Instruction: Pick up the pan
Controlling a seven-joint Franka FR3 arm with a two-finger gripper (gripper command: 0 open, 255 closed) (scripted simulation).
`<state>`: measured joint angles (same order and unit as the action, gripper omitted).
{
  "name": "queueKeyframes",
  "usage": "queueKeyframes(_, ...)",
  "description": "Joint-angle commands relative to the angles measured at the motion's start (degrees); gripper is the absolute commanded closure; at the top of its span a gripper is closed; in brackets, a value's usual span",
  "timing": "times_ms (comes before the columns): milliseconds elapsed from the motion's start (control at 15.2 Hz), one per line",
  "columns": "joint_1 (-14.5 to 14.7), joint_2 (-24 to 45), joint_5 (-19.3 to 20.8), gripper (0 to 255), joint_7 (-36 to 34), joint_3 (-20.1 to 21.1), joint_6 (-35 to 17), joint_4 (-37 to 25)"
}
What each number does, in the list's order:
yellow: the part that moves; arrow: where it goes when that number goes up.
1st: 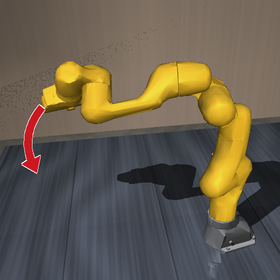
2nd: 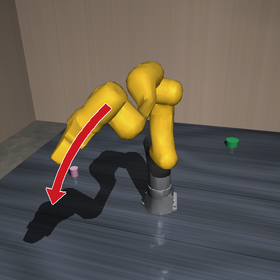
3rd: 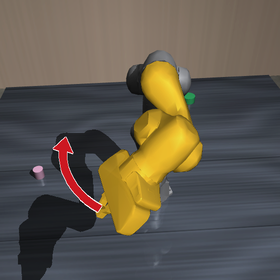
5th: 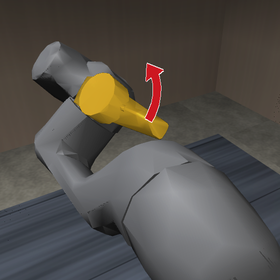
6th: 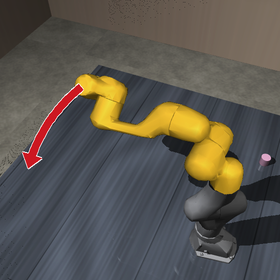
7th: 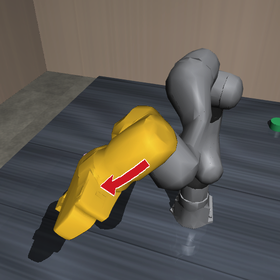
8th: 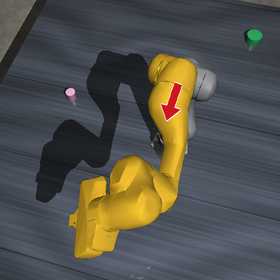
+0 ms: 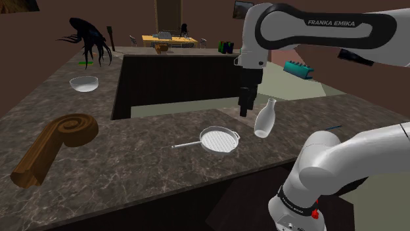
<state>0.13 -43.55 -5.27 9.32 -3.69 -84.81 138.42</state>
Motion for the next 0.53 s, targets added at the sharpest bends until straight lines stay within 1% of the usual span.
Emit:
queueKeyframes(0,0.0,0.0,0.0,0,0.0,0.0,0.0,0.0)
queueKeyframes(462,-1.11,9.57,-0.16,0,-4.18,2.09,-15.3,4.46)
